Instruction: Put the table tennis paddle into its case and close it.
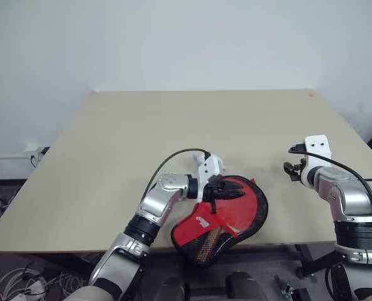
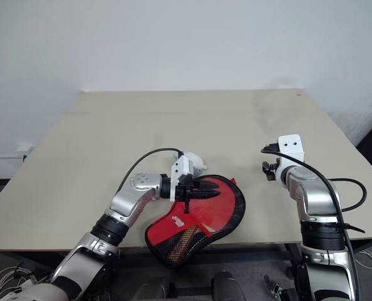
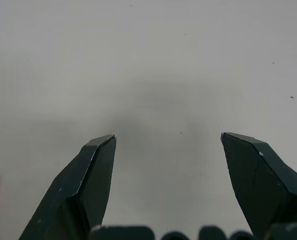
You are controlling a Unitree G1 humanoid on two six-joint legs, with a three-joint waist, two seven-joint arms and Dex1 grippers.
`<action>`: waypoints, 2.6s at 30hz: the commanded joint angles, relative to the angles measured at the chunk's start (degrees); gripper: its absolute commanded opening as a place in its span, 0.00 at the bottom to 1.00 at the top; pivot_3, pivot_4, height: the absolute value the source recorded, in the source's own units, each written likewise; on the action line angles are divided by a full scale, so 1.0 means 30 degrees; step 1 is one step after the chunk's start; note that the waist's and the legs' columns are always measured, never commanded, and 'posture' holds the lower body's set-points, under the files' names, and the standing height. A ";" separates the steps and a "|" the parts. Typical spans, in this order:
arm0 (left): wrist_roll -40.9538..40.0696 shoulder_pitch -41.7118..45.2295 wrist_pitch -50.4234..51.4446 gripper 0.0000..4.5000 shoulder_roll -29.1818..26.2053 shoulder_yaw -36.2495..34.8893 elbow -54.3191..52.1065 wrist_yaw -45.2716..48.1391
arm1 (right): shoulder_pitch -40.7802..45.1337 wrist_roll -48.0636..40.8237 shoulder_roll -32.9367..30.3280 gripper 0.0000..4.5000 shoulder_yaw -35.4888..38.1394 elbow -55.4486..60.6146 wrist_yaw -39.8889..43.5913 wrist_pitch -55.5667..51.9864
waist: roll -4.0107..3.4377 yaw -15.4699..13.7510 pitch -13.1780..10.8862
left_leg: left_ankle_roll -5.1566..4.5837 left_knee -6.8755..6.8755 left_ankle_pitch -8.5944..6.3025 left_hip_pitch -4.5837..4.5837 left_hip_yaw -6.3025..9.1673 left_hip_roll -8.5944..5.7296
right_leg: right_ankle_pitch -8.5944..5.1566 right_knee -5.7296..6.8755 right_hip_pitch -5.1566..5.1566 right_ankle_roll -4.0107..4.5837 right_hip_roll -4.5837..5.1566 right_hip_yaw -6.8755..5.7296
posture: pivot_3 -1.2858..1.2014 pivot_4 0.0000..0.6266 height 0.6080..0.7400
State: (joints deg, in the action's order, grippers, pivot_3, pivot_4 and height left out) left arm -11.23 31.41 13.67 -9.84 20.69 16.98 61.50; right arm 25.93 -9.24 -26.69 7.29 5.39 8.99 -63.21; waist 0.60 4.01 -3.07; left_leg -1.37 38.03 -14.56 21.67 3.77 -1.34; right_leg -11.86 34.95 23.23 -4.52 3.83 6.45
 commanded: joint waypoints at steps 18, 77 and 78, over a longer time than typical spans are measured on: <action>0.1906 -0.0371 -0.0992 0.01 -0.0642 0.0508 0.1763 -0.0284 | 0.0262 0.0192 -0.0885 0.81 0.0399 0.0870 0.0331 0.0117 | -0.0007 0.0010 0.0004 | 0.0000 -0.0003 0.0000 -0.0016 0.0001 0.0003 | 0.0001 0.0011 -0.0003 -0.0001 -0.0002 0.0001 | 0.52 0.00 1.00; 0.2231 -0.0306 -0.1110 0.00 -0.0424 0.0464 0.2065 -0.0781 | 0.7234 -0.3241 0.3268 1.00 -0.4785 -1.0509 1.2351 0.5680 | -0.0039 0.0049 0.0021 | 0.0000 0.0119 0.0005 -0.0057 0.0028 0.0009 | 0.0013 0.0251 0.0017 -0.0008 -0.0030 -0.0014 | 0.52 0.00 1.00; 0.2232 -0.0319 -0.1097 0.00 -0.0418 0.0465 0.2049 -0.0798 | 0.7430 -0.3104 0.3397 1.00 -0.4862 -1.0929 1.2387 0.5917 | -0.0038 0.0070 0.0021 | 0.0000 0.0119 0.0005 -0.0059 0.0028 0.0010 | 0.0013 0.0252 0.0016 -0.0008 -0.0030 -0.0015 | 0.52 0.00 1.00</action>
State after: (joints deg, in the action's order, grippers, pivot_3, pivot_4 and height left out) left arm -4.99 30.18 10.18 -11.21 21.99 23.12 58.89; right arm 45.36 -19.19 -16.90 -7.36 -26.32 45.42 -47.80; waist 0.48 4.22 -3.01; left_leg -1.37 38.38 -14.55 21.50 3.86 -1.31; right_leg -11.82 35.71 23.28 -4.55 3.74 6.40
